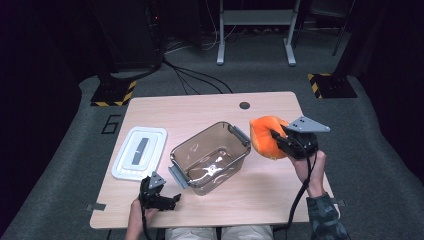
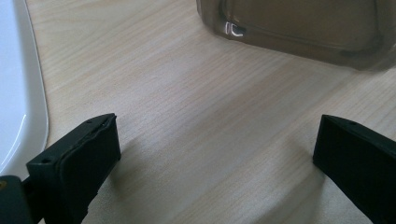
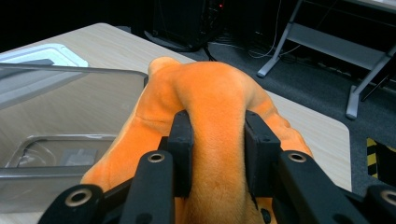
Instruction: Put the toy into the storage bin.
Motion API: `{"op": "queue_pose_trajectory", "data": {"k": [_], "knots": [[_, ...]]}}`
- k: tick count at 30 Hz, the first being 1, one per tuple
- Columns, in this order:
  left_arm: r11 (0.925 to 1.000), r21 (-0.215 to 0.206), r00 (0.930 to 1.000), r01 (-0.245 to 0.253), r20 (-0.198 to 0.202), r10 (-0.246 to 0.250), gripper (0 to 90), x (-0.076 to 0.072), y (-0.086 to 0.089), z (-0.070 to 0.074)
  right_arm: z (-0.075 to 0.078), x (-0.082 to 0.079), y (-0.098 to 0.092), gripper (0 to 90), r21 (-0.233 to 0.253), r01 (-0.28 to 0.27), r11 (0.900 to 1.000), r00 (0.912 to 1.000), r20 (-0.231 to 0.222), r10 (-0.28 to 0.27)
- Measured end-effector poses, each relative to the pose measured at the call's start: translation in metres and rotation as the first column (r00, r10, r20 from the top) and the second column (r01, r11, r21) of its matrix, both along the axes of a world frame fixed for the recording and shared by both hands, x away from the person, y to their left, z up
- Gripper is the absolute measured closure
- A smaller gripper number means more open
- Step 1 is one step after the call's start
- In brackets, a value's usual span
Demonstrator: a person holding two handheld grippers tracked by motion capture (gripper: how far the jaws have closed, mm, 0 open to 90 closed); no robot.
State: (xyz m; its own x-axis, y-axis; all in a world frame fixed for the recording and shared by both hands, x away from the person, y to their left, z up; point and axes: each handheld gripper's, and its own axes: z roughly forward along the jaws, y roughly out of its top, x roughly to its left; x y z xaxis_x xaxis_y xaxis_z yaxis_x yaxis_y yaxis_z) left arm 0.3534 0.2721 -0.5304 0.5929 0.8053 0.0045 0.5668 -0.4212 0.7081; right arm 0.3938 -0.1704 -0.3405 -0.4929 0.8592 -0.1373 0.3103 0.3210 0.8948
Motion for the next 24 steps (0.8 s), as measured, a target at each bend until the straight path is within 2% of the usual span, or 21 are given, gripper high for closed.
{"op": "queue_pose_trajectory", "data": {"k": [24], "knots": [[1.0000,0.000,1.0000,0.000,0.001,0.000,0.5,0.000,0.000,0.000,0.023,0.003,0.030,67.7,-0.022,-0.074,0.997,0.9965,0.038,0.075]]}}
